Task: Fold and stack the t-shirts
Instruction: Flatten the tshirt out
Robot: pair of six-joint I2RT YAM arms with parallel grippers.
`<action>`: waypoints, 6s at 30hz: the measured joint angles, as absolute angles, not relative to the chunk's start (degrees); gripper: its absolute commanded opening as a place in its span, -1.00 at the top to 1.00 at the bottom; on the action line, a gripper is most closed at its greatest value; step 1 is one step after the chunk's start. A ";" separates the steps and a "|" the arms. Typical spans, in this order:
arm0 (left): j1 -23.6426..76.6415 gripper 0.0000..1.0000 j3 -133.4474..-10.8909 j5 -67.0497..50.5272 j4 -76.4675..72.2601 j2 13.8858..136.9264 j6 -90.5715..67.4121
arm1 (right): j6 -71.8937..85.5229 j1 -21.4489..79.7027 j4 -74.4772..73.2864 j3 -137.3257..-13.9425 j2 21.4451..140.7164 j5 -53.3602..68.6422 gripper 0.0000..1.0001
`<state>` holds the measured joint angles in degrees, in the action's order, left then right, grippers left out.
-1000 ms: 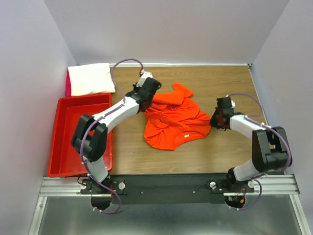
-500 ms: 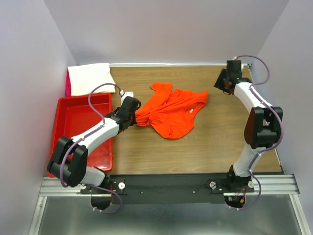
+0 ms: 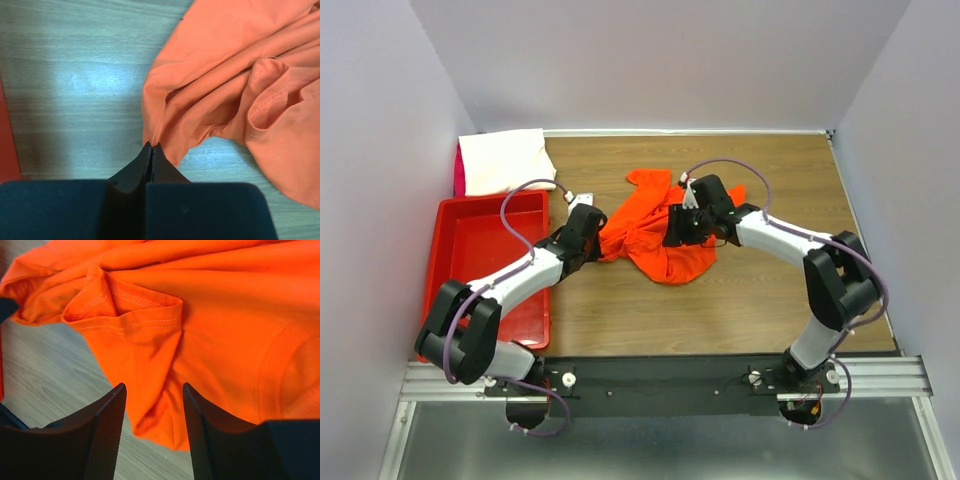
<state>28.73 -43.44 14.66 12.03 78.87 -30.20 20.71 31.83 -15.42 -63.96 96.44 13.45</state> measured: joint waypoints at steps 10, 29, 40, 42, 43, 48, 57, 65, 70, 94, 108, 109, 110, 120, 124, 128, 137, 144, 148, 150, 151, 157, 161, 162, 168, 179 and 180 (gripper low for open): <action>28.73 1.00 -42.68 13.87 10.55 78.85 -30.50 | 22.02 31.92 -8.40 -63.79 105.69 16.64 0.09; 28.73 1.00 -42.68 13.69 10.35 78.85 -30.50 | 20.27 31.92 -4.82 -66.17 110.15 18.04 0.95; 28.49 1.00 -42.68 15.09 10.85 78.87 -31.11 | 19.94 31.88 -10.24 -47.31 82.59 30.57 0.95; 28.45 1.00 -42.68 15.18 10.92 78.87 -31.51 | 21.12 31.90 -11.84 -41.04 79.24 33.93 0.95; 28.47 1.00 -42.68 15.16 10.94 78.87 -31.75 | 21.91 31.90 -13.34 -37.82 77.65 35.51 0.89; 28.45 1.00 -42.59 14.44 11.31 78.98 -33.01 | 27.35 32.05 -22.02 -26.63 65.39 41.69 0.41; 27.86 1.00 -41.69 14.55 11.22 79.02 -33.82 | 33.32 32.42 -33.61 -31.48 60.34 27.59 -0.13; 27.86 1.00 -41.23 14.52 11.14 78.70 -33.85 | 38.24 29.85 -30.11 -41.06 67.35 1.56 -0.11; 27.86 1.00 -40.75 14.50 10.59 77.67 -33.87 | 41.01 23.88 -23.79 -37.85 72.07 -0.93 -0.01; 28.03 0.62 -34.57 6.85 7.97 71.31 -38.09 | 41.34 0.82 -9.41 -33.01 78.39 8.51 0.97; 35.99 -0.62 -31.66 -0.47 9.65 57.76 -42.44 | 28.16 -2.83 -15.29 -50.24 79.13 9.61 -0.17; 35.94 -0.63 -32.45 1.61 11.03 56.80 -42.04 | 27.90 -0.89 -14.63 -50.65 79.07 12.95 -0.17; 35.62 -0.64 -33.43 3.38 12.21 55.88 -41.60 | 27.94 0.60 -14.17 -50.81 79.09 14.70 -0.17; 25.80 -0.88 -43.66 22.37 15.53 51.70 -30.06 | 36.69 16.12 3.86 -56.62 92.53 26.68 -0.13; 25.45 -0.96 -42.46 28.40 13.63 48.90 -26.20 | 40.86 17.72 10.09 -59.99 101.82 28.27 -0.08; 25.23 -0.97 -38.89 30.65 11.53 45.43 -23.68 | 44.03 19.25 14.09 -63.33 109.25 29.30 -0.08; 24.77 -0.97 -38.00 32.58 8.91 43.66 -20.84 | 46.61 20.67 16.34 -68.73 117.38 29.23 -0.08; 24.49 -0.97 -38.00 32.56 8.93 44.64 -20.71 | 47.00 21.30 16.29 -68.86 118.39 25.28 -0.08; 24.32 -0.97 -38.00 32.53 8.91 44.64 -20.71 | 46.96 21.87 16.27 -68.84 118.39 23.22 -0.04; 24.32 -0.97 -38.00 32.53 8.88 44.64 -20.71 | 46.92 22.17 16.27 -68.84 118.43 23.07 0.01; 24.32 -0.97 -38.00 32.53 8.88 44.64 -20.71 | 46.92 22.26 16.27 -68.84 118.45 23.03 0.05; 24.05 -0.97 -38.00 32.53 8.88 44.86 -20.69 | 46.48 23.20 16.05 -69.63 119.33 22.96 0.28; 23.94 -0.97 -38.00 32.49 8.88 44.88 -20.67 | 45.45 24.32 15.42 -70.85 119.31 22.90 0.38; 23.94 -0.97 -38.00 32.45 8.88 44.93 -20.62 | 44.93 24.82 15.20 -71.16 119.24 22.72 0.47; 23.94 -0.97 -38.00 32.12 8.88 45.08 -20.56 | 41.82 28.32 12.51 -73.12 118.50 21.47 0.72; 23.57 -0.96 -38.00 31.46 8.88 45.08 -20.53 | 37.87 34.83 8.51 -77.73 118.50 18.63 0.40; 23.57 -0.96 -38.00 31.40 8.86 45.08 -20.53 | 37.82 34.98 8.29 -77.73 118.50 18.48 0.40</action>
